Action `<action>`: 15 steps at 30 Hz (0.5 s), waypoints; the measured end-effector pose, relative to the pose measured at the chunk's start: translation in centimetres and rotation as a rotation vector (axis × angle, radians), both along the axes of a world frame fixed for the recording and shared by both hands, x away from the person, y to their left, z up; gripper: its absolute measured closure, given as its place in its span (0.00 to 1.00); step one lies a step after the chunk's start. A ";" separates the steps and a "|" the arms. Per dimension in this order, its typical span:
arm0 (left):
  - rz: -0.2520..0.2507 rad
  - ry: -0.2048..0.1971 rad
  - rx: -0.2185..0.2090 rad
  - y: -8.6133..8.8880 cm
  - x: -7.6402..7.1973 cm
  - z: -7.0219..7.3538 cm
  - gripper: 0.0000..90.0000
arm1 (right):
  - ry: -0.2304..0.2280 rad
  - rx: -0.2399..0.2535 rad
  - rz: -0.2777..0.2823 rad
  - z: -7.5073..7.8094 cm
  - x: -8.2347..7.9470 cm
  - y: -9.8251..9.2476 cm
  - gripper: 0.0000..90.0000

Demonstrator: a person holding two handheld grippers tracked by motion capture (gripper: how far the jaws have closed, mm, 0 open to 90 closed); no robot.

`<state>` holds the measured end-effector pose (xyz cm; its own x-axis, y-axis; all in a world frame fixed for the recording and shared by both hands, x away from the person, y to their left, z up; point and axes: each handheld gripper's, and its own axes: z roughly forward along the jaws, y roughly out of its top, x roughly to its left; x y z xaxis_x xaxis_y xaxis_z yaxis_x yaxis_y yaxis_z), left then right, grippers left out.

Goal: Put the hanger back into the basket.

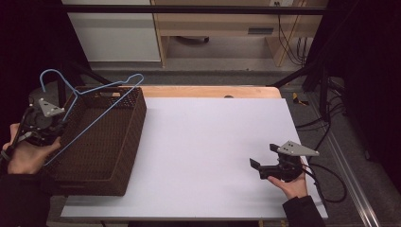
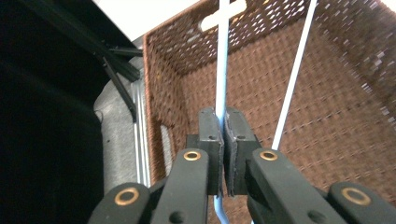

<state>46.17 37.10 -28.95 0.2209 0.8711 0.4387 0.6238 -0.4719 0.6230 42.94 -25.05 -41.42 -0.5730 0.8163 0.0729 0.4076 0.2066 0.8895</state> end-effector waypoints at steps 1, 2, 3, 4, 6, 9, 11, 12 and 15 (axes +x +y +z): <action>0.005 0.003 0.004 0.3 0.0 -0.2 0.97 | 0.000 0.000 0.000 0.0 0.0 0.0 0.05; 0.010 0.004 0.002 0.5 -0.1 -0.4 0.97 | 0.001 0.000 0.000 0.0 0.0 0.0 0.05; 0.013 0.006 0.006 0.7 -0.1 -0.6 0.97 | 0.000 0.000 0.001 0.0 0.0 0.0 0.05; 0.015 0.004 0.011 0.9 -0.1 -0.7 0.97 | -0.002 -0.002 0.002 0.0 0.0 0.0 0.05; 0.019 0.008 0.019 1.2 -0.2 -1.1 0.97 | -0.001 -0.003 0.004 -0.1 0.1 0.0 0.05; 0.022 0.018 0.027 1.5 -0.3 -1.7 0.97 | 0.000 -0.004 0.003 -0.1 0.1 0.0 0.05; 0.023 0.022 0.030 1.5 -0.2 -1.9 0.97 | 0.001 -0.001 0.002 -0.1 0.1 0.1 0.05; 0.024 0.033 0.030 1.6 -0.1 -2.4 0.97 | 0.001 -0.003 0.004 -0.1 0.1 0.0 0.05; 0.033 0.054 0.043 1.6 0.2 -3.4 0.97 | 0.001 -0.003 0.003 -0.1 0.1 0.0 0.05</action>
<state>46.33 38.73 -32.31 0.2164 0.8589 0.4642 0.6719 -0.4760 0.5675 43.00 -25.02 -41.48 -0.5757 0.8146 0.0709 0.4077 0.2108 0.8884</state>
